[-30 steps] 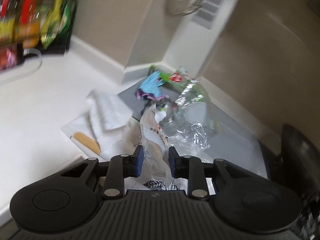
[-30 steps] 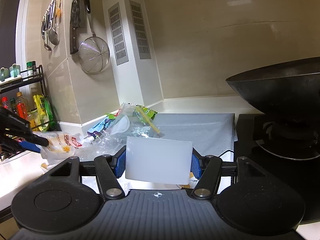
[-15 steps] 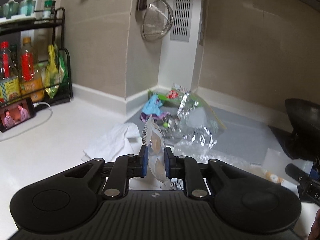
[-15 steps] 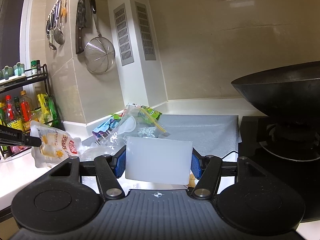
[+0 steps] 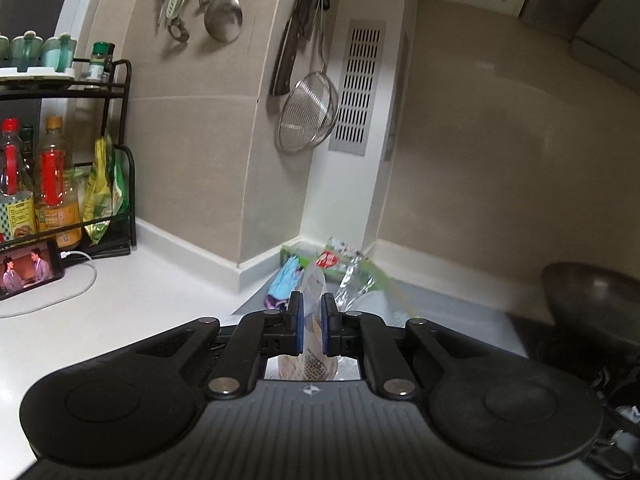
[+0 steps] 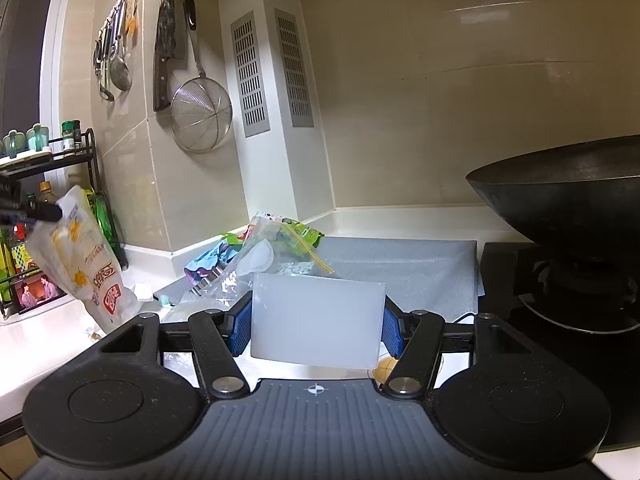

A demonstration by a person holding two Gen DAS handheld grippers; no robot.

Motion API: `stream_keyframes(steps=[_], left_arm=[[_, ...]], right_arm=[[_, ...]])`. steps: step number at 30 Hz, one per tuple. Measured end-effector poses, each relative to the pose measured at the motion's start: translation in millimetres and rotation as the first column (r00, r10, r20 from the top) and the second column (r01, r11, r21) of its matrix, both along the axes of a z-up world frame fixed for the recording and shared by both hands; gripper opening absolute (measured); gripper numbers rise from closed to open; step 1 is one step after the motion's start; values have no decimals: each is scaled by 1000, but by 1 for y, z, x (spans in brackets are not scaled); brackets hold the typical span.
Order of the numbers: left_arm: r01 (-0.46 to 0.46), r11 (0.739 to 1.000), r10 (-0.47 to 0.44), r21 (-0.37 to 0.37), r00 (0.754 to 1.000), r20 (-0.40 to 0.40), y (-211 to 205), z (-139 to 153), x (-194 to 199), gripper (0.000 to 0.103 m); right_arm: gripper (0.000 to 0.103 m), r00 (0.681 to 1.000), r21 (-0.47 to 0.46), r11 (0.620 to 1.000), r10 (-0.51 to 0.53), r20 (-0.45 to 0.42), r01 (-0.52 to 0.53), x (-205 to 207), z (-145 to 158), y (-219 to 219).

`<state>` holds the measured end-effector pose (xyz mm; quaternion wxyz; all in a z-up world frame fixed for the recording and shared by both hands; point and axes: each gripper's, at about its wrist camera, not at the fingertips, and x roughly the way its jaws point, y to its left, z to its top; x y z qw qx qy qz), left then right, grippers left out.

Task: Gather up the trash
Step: 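Lift the white pouch with the left gripper while the right gripper lifts the clear box, then lower both grippers over the blue bin and open them, dropping pouch and box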

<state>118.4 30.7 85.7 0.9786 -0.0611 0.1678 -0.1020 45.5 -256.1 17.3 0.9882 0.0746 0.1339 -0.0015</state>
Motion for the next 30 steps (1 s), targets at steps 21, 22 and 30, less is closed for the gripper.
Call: stream_keyframes(steps=[21, 22, 30], left_arm=[[-3, 1000, 2, 13, 999, 33, 25, 20, -67, 6], [-4, 1000, 4, 17, 1000, 31, 29, 19, -75, 6], [-41, 999, 42, 21, 999, -28, 58, -6, -128, 6]], right_arm=[[64, 987, -14, 990, 144, 71, -143, -30, 32, 34], [64, 982, -14, 985, 171, 76, -170, -34, 34, 39], [64, 923, -22, 924, 381, 56, -381, -59, 38, 90]])
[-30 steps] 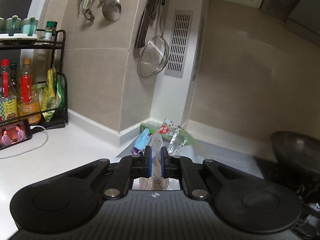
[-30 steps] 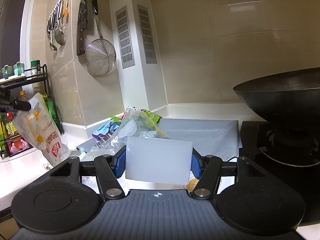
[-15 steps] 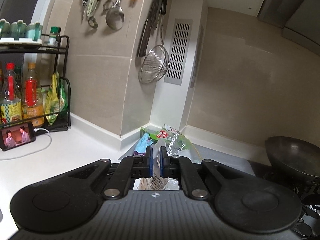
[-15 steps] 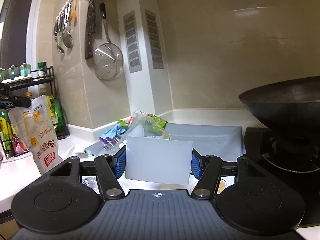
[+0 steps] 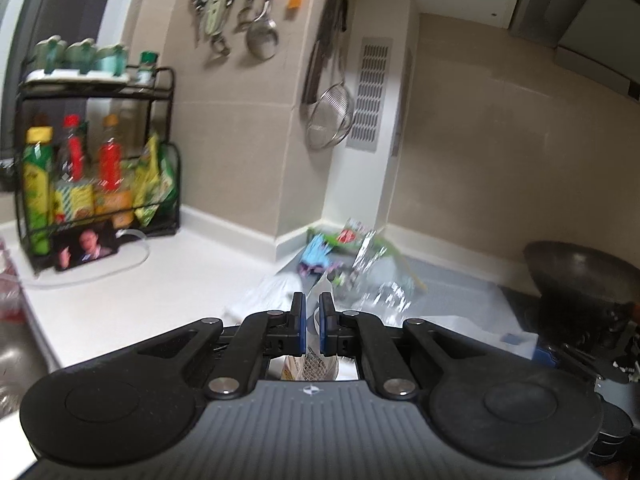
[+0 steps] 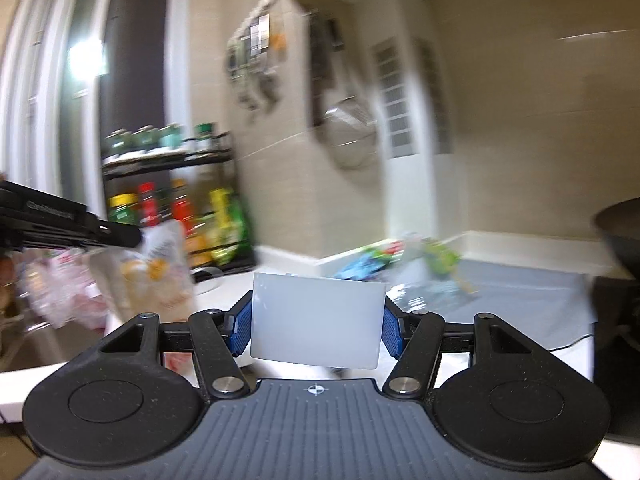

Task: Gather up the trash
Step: 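Lower both grippers over the blue bin and open them, dropping pouch and box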

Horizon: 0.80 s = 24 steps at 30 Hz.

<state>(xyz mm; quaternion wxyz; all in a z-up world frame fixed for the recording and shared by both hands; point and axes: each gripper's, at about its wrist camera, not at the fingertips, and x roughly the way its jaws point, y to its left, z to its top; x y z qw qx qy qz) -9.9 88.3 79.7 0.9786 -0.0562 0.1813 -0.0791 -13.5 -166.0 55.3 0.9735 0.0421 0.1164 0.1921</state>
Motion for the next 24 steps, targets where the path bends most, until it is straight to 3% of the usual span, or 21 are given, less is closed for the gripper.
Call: stream_keyframes(steps=[9, 19, 24], left_arm=[[-60, 998, 55, -21, 979, -195, 23, -71, -19, 6], [-90, 996, 84, -4, 943, -323, 31, -137, -14, 6], [-84, 996, 77, -4, 928, -364, 28, -158, -5, 6]], right_arm=[[64, 974, -49, 989, 126, -186, -137, -18, -46, 52], [64, 935, -116, 984, 87, -343, -134, -9, -102, 69], [64, 925, -148, 979, 76, -371, -140, -6, -120, 77]])
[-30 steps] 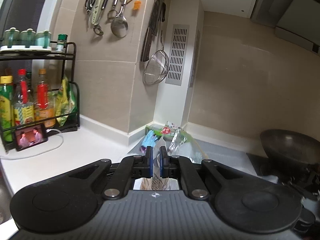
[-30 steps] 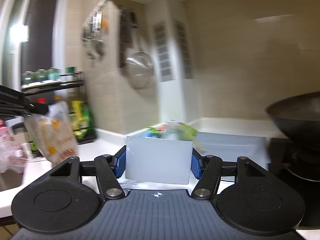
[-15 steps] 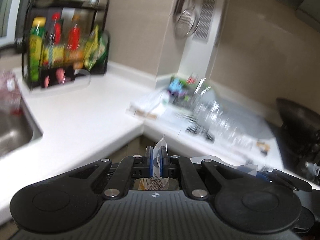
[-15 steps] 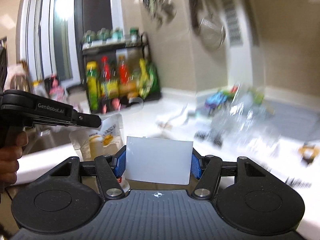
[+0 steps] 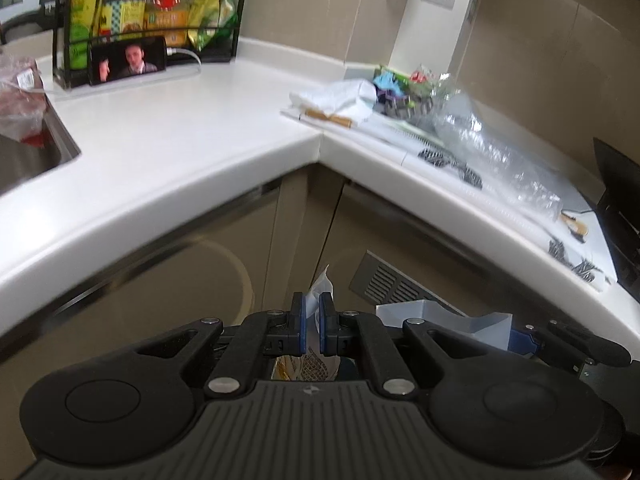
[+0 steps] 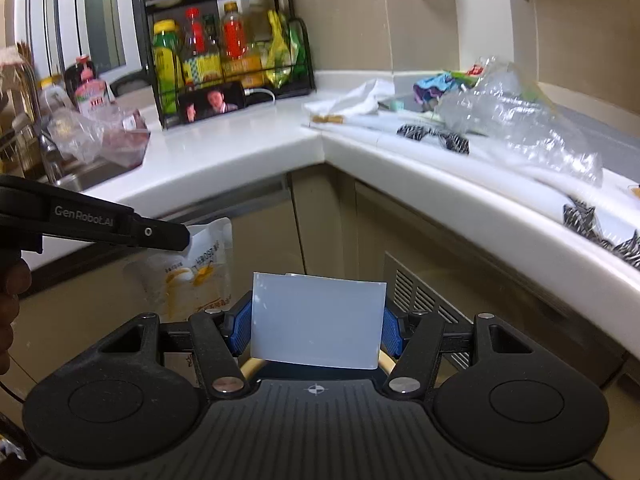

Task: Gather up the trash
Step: 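Lower both grippers over the blue bin and open them, dropping pouch and box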

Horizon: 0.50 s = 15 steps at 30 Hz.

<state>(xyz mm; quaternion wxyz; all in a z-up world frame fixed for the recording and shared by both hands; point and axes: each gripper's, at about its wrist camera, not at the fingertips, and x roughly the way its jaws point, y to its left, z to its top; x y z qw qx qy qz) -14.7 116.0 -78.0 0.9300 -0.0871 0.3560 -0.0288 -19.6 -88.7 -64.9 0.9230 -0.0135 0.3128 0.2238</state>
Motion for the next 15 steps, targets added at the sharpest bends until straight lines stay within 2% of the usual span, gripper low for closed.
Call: stream_keyframes(steps=[15], left_arm=[[21, 1000, -21, -2, 996, -85, -10, -35, 27, 5]], right_arm=[[64, 996, -27, 1000, -8, -91, 6, 18, -28, 5]])
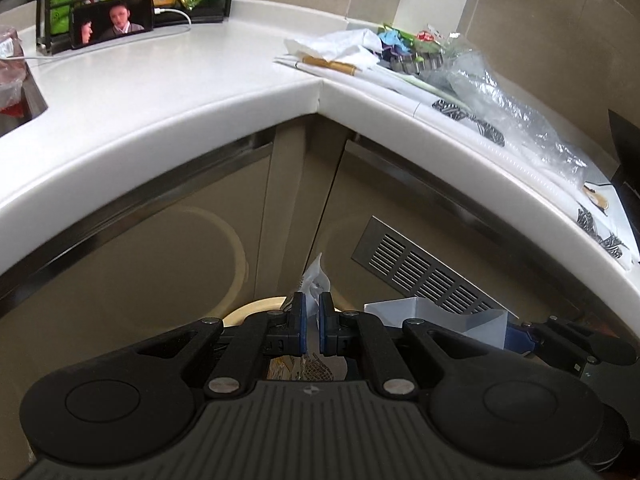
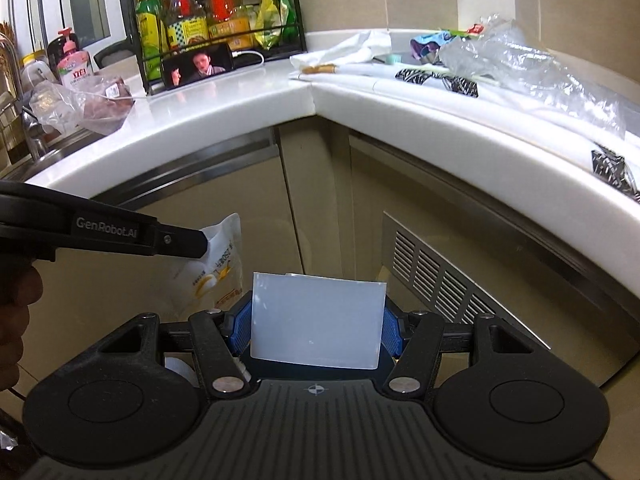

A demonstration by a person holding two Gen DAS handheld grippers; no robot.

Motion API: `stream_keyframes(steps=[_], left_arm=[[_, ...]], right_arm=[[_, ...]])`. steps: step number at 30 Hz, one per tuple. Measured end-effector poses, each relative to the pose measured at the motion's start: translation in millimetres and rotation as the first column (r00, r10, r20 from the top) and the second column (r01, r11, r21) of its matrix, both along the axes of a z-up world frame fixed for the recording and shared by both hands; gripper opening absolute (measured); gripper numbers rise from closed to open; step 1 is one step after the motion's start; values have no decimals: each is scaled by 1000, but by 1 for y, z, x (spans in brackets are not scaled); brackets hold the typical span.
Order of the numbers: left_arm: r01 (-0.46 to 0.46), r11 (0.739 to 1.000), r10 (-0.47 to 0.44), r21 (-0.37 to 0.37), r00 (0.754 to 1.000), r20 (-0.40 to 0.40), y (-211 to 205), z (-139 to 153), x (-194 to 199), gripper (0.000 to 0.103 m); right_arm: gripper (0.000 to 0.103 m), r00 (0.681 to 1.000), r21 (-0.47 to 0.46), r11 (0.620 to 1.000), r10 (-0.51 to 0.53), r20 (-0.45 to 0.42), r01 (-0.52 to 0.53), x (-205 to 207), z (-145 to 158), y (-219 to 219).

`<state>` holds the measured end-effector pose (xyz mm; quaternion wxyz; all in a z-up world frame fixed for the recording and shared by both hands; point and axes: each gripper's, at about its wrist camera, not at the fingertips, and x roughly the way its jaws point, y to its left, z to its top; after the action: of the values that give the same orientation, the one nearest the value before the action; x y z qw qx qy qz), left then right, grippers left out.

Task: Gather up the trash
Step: 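Lower both grippers over the blue bin and open them, dropping pouch and box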

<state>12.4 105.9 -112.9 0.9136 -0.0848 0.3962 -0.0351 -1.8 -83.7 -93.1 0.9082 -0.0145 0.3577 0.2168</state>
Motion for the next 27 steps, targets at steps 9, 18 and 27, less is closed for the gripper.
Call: stream_keyframes(steps=[9, 18, 27], left_arm=[[19, 999, -18, 28, 1000, -19, -5, -13, 15, 0], [-50, 994, 58, 93, 995, -85, 4, -34, 20, 95], [-87, 980, 106, 182, 989, -102, 10, -13, 1, 103]], right_arm=[[64, 999, -20, 1000, -2, -35, 2, 9, -12, 3], [77, 979, -72, 997, -4, -205, -11, 43, -51, 16], [94, 988, -78, 997, -34, -150, 23, 23, -26, 7]])
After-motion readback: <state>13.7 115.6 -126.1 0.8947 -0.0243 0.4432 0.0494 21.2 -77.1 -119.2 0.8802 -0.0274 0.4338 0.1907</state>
